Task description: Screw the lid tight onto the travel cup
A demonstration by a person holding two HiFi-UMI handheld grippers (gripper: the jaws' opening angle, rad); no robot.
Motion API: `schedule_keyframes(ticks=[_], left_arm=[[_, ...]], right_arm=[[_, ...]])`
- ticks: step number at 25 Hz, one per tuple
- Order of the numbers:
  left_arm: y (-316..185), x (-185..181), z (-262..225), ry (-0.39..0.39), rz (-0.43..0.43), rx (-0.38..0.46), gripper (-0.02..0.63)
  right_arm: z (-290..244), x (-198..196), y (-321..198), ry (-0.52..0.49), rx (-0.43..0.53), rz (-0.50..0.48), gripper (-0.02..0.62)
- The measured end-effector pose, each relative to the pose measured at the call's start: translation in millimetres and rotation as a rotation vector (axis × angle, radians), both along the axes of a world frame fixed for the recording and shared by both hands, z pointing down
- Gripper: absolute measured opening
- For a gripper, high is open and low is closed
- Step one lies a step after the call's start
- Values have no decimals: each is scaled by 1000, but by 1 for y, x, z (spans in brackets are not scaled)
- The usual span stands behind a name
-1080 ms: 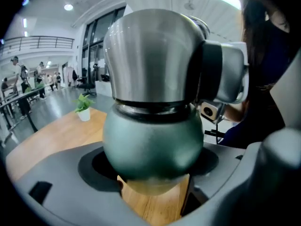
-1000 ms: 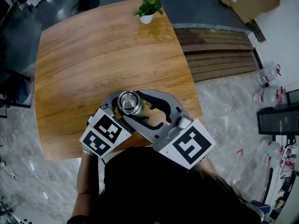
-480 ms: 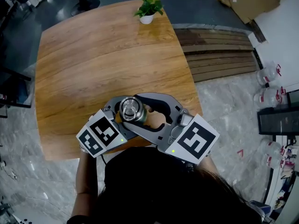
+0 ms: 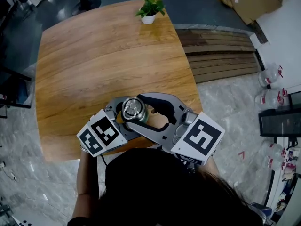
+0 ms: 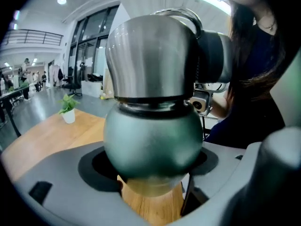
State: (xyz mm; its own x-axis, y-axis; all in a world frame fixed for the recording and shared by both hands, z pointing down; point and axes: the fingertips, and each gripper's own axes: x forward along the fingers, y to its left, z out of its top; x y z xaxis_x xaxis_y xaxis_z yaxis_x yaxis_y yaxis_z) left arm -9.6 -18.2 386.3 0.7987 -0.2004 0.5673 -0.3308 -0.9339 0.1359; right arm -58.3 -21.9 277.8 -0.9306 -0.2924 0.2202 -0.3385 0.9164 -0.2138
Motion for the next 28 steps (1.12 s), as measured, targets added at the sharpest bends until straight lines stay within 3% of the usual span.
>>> schedule_keyframes(ticks=[4, 10, 12, 16, 19, 21, 26, 28], left_arm=[[-2, -1, 1, 2, -9, 4, 383], [-26, -10, 8, -59, -198, 22, 383], [-23, -9, 6, -32, -170, 10, 383], [-5, -3, 1, 69, -31, -38, 383], [3, 0, 2, 58, 39, -38, 383], [-2, 0, 5, 35, 5, -27, 383], [-27, -15, 14, -80, -211, 9, 383], [-29, -16, 14, -84, -220, 13, 383]], right_arm=[[3, -2, -2, 45, 54, 44, 242], [7, -3, -17, 97, 90, 219, 242], [4, -5, -15, 56, 58, 193, 242], [2, -1, -5, 20, 9, 92, 242], [6, -2, -3, 36, 13, 64, 242], [8, -1, -5, 60, 37, 86, 242], [13, -2, -17, 126, 100, 237, 242], [10, -4, -16, 93, 81, 226, 242]])
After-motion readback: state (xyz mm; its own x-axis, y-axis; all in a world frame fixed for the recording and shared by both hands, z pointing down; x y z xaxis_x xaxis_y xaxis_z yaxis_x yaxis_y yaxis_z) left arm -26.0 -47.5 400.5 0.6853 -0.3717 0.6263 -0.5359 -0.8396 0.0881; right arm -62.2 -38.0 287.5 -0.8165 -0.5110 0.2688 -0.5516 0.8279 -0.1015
